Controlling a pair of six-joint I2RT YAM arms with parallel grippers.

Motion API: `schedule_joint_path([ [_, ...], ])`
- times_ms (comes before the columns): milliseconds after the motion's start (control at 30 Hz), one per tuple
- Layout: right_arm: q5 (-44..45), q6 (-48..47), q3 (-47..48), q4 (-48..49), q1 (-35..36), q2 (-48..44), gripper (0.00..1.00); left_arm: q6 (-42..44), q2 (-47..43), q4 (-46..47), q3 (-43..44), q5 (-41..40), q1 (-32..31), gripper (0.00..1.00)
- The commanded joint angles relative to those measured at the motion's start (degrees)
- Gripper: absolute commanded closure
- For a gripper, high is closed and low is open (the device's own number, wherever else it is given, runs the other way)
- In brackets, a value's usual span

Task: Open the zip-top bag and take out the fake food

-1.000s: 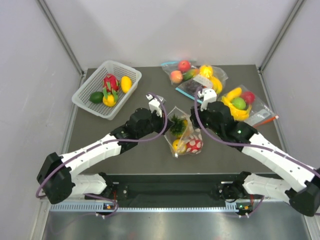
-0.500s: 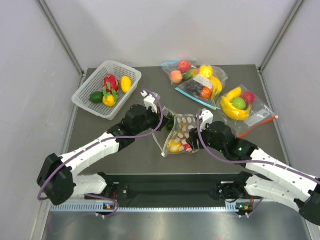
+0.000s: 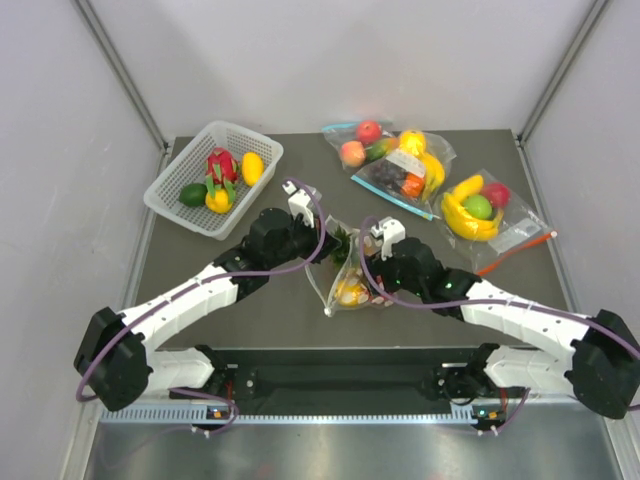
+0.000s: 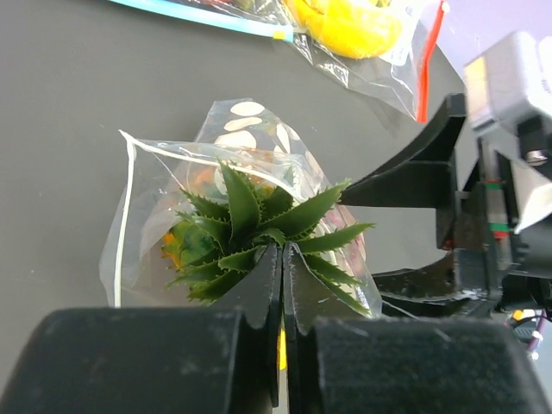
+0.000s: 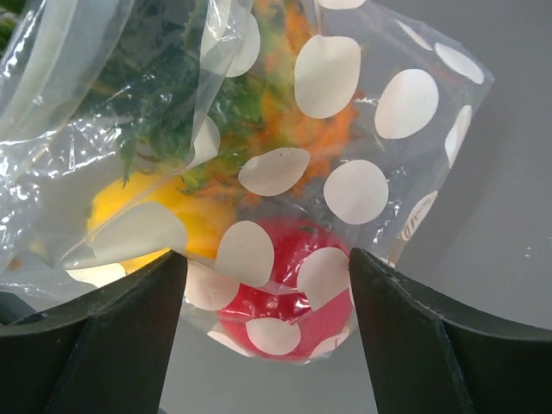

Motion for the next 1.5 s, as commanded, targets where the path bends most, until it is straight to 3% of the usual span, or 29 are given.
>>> schedule_joint_path([
  [0, -2.8, -1.1, -0.4, 5.8, -0.8, 1.2, 0.25, 0.6, -1.3, 1.7, 2.2, 2.1, 0.5, 1.0],
  [200, -4.8, -0.7, -1.6, 6.7, -1.6, 3.2, 0.59, 1.2, -1.8, 1.8, 1.8, 3.1, 1.1, 1.0],
  [300, -4.2, -1.2, -1.6, 5.8, -1.6, 3.8, 0.89, 1.1, -1.9, 2.0, 1.8, 4.4, 1.6, 1.0],
  [367, -2.8, -1.4, -1.3, 4.8, -1.6, 4.1, 0.99, 1.0, -2.2, 2.0, 2.0, 5.3, 1.9, 1.0],
  [733, 3.6, -0.6, 2.1, -2.8, -3.5, 5.5, 1.0, 0.4, -8.0, -0.9, 2.1, 9.7, 3.8, 1.0],
  [1133, 5.7, 1.4, 3.3, -4.0, -3.8, 8.8, 1.0, -4.6, -9.6, 4.7, 1.7, 19.1, 6.9, 1.0],
  [1467, 5.0, 3.0, 5.0, -4.2, -8.6, 10.8, 1.0, -8.3, -10.7, 8.2, 1.5, 27.0, 9.5, 1.0],
])
